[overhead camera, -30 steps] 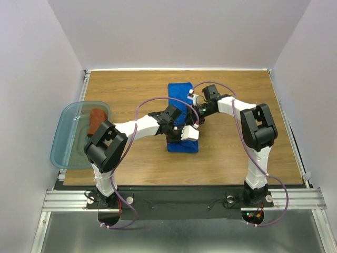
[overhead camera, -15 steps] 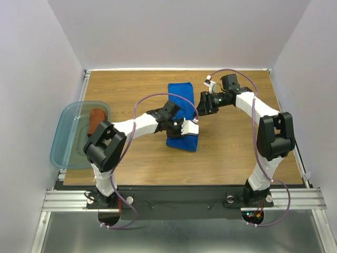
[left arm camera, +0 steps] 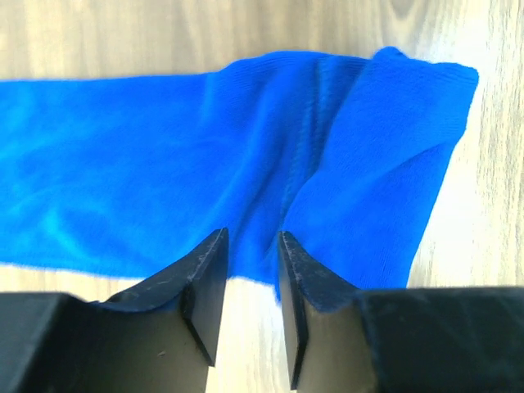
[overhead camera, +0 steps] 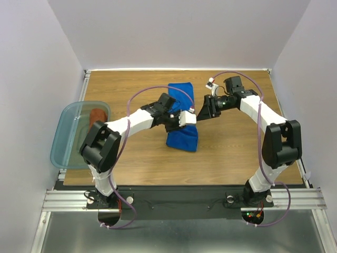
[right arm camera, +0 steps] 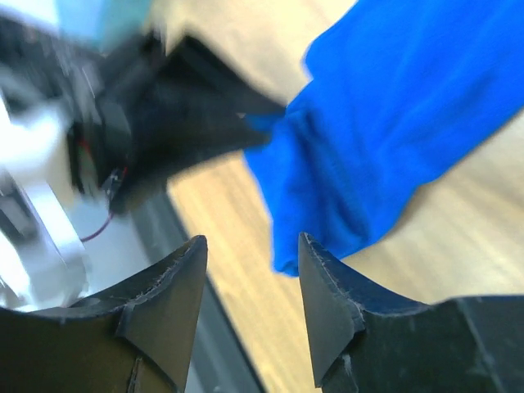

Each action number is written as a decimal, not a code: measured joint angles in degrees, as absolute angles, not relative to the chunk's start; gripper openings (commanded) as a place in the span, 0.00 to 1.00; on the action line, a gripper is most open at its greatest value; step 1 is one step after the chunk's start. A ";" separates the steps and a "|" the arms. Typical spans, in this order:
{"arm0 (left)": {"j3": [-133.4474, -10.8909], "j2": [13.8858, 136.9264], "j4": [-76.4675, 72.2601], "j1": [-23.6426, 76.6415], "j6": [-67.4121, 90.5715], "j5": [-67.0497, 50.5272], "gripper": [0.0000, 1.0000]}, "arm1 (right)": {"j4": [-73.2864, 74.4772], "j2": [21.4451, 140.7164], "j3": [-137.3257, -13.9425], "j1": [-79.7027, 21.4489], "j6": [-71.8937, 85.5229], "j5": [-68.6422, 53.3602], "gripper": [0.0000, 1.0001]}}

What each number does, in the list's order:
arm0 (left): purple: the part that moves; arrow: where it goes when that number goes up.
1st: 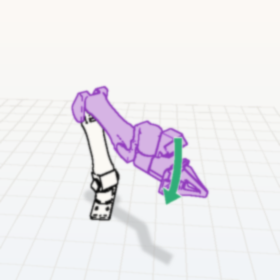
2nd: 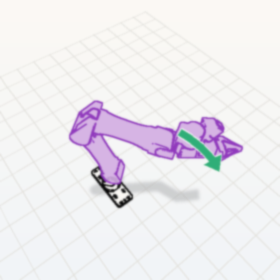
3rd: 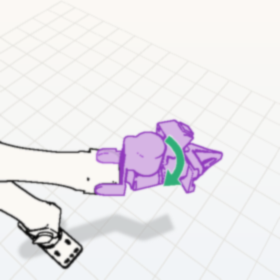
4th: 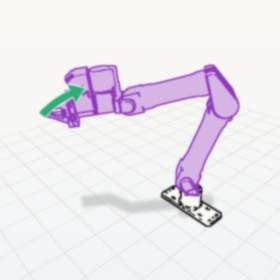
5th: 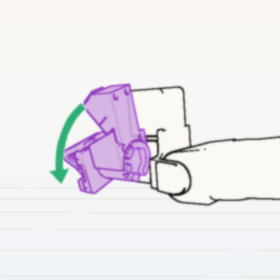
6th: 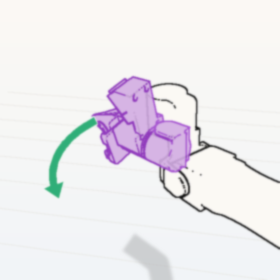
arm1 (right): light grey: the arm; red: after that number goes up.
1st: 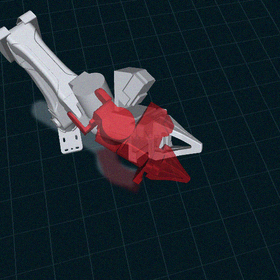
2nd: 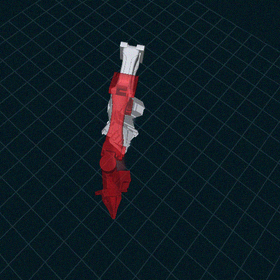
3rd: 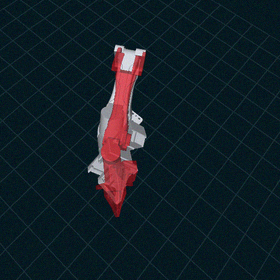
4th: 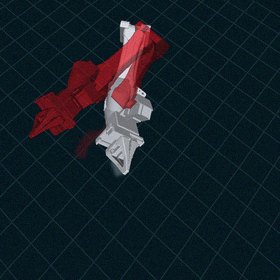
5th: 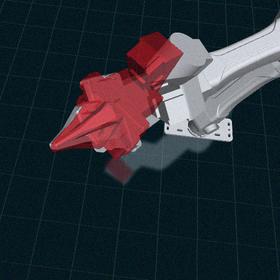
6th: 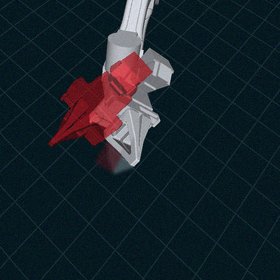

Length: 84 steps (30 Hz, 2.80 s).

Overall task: Roll the towels
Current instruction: Fold the towel, then roll the towel

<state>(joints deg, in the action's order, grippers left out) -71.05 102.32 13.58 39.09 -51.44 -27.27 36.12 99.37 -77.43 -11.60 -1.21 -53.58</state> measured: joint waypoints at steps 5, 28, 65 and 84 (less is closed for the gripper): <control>-70.46 95.94 13.52 34.61 -47.90 -30.04 0.47 | 37.08 96.31 -74.11 -12.45 -0.54 -57.43 0.53; -23.90 62.35 -11.64 51.75 -65.04 -17.78 0.72 | 26.37 115.11 -74.28 -27.44 1.39 -51.31 0.48; -37.10 86.54 -15.09 54.39 -67.02 -14.39 0.00 | 23.99 111.70 -73.76 -24.71 2.15 -52.75 0.31; -54.22 95.61 14.28 53.43 -50.85 -31.57 0.00 | 30.06 104.16 -71.68 -15.94 -3.09 -48.95 0.76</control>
